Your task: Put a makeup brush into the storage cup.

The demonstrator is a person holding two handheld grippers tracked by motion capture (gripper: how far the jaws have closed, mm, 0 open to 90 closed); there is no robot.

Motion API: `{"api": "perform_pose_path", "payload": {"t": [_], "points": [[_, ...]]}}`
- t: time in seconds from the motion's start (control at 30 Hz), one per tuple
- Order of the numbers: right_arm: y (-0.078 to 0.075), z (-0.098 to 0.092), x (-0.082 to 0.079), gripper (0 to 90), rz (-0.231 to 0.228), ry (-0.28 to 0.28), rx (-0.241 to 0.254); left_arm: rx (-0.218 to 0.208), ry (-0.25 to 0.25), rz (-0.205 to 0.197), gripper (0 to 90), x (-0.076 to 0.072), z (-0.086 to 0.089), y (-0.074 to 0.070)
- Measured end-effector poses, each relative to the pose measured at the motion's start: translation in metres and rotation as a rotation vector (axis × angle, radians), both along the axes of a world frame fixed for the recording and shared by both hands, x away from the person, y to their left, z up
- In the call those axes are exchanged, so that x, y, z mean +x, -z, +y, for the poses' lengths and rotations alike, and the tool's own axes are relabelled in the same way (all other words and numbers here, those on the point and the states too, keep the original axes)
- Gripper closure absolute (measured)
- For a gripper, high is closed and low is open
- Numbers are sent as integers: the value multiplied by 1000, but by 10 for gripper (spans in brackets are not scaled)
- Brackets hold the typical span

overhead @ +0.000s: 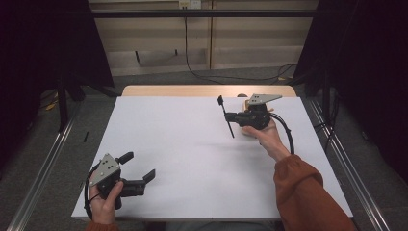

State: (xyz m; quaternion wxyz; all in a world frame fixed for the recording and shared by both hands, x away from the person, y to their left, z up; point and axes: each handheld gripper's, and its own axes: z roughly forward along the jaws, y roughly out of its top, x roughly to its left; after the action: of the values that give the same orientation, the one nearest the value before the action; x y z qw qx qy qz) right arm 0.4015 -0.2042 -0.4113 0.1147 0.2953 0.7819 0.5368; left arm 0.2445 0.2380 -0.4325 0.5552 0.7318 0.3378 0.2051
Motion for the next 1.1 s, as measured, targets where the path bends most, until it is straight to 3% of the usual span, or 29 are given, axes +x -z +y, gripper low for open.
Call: {"api": "perform_pose_path", "payload": {"t": [0.17, 0.43, 1.1], "points": [[3, 0, -3, 863, -2, -5, -1, 2, 2, -1, 13, 0, 0, 0], [4, -8, -7, 863, -5, 11, 38, 0, -1, 0, 13, 0, 0, 0], [-29, -32, -9, 863, -62, 77, 116, -4, -2, 0, 13, 0, 0, 0]]}}
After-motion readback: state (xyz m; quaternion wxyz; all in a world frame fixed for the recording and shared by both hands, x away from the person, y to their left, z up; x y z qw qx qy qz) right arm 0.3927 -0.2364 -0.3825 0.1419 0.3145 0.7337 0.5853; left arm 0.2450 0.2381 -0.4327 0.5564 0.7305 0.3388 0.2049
